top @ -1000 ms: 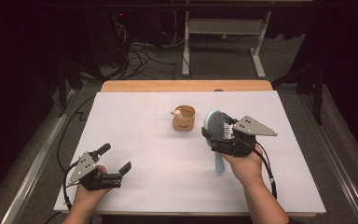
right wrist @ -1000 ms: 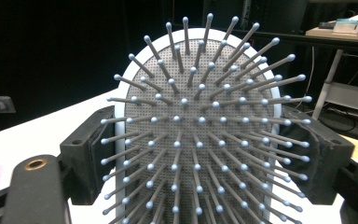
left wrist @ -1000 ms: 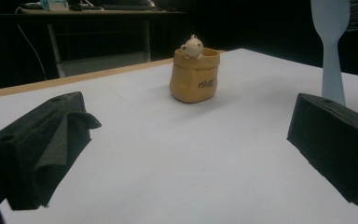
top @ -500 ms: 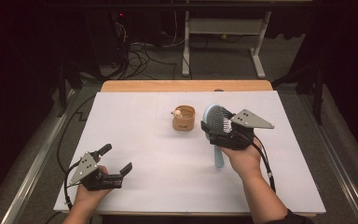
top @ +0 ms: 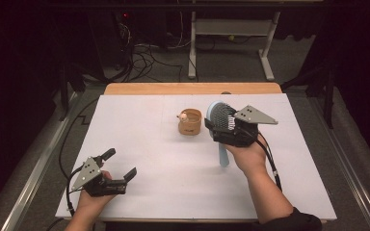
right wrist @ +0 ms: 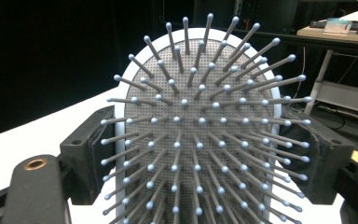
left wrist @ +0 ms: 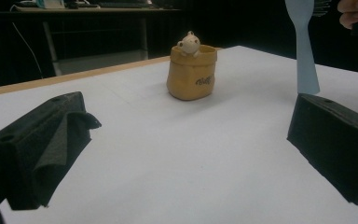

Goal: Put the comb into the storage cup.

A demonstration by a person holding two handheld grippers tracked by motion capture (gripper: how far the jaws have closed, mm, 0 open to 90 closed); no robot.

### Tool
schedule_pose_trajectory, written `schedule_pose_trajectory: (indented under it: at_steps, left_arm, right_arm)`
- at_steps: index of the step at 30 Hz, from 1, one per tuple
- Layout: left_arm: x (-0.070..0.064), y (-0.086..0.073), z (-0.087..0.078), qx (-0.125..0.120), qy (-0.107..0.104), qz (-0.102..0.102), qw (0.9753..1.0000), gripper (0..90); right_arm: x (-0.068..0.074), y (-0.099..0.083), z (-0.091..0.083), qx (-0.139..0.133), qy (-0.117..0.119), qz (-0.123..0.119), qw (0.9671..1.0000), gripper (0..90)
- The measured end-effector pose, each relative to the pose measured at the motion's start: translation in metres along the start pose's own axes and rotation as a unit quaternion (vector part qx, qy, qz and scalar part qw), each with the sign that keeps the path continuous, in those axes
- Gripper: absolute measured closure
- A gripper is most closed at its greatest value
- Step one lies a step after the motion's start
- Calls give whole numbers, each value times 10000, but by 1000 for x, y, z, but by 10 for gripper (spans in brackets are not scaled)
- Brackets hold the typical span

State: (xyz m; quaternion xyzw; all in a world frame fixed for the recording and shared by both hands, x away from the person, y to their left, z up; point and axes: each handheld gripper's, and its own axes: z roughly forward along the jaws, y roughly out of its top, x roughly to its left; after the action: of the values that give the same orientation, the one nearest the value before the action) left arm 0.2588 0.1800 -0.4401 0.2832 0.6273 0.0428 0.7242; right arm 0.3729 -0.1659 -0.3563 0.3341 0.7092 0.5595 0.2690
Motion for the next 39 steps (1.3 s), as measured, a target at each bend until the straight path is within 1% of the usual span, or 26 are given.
schedule_pose_trajectory:
  at_steps: [4, 7, 8, 11, 14, 16, 18, 19, 20, 26, 27, 30, 35, 36, 37, 38, 39]
  left_arm:
    - [0, 0, 0, 6, -5, 4, 10000, 2]
    - [0, 0, 0, 22, 3, -10, 10000, 2]
    - [0, 0, 0, 2, 27, -53, 10000, 2]
    - [1, 1, 0, 12, 21, -37, 10000, 2]
    - [0, 1, 0, -5, 29, -75, 10000, 2]
    - [0, 1, 0, -6, 31, -89, 10000, 2]
    - [0, 2, 0, -2, 38, -108, 9999, 2]
    - [0, 1, 0, -2, 64, -170, 9998, 2]
    - [-1, 1, 0, 0, 66, -182, 9998, 3]
    - [0, 2, 0, 17, 56, -169, 9998, 2]
    - [0, 2, 0, 7, 60, -135, 9999, 2]
    - [1, 1, 0, 24, 35, -72, 10000, 2]
    - [1, 1, 0, 28, 29, -74, 10000, 2]
    - [2, 1, 0, 39, 4, 1, 10000, 2]
    - [2, 1, 0, 39, 4, 1, 10000, 2]
    - [1, 1, 0, 30, 49, -114, 9999, 2]
    - [1, 1, 0, 30, 49, -114, 9999, 2]
  right_arm:
    - [-1, 4, 4, 33, -3, -6, 10000, 206]
    - [-1, 7, 8, 41, -8, -67, 10000, 206]
    - [-1, 8, 9, 47, -23, -61, 10000, 206]
    - [-3, 10, 11, 32, -64, -45, 10000, 207]
    - [-5, 13, 14, 0, -52, 0, 10000, 207]
    - [-7, 14, 16, 33, -43, 52, 10000, 207]
    - [-8, 16, 18, 36, -88, 41, 9999, 207]
    - [-9, 17, 19, 28, -112, 34, 9999, 207]
    - [-9, 18, 20, 37, -114, 29, 9999, 207]
    - [-8, 23, 24, 33, -129, -6, 9999, 207]
    - [-8, 25, 25, 40, -118, -16, 9999, 207]
    - [-8, 27, 28, 13, -126, -46, 9999, 207]
    - [-7, 32, 31, -67, -179, -78, 9998, 207]
    - [-8, 34, 32, -134, -211, -106, 9996, 206]
    - [-8, 35, 33, -153, -217, -101, 9996, 206]
    - [-8, 36, 34, -186, -231, -93, 9995, 206]
    - [-8, 36, 34, -186, -231, -93, 9995, 206]
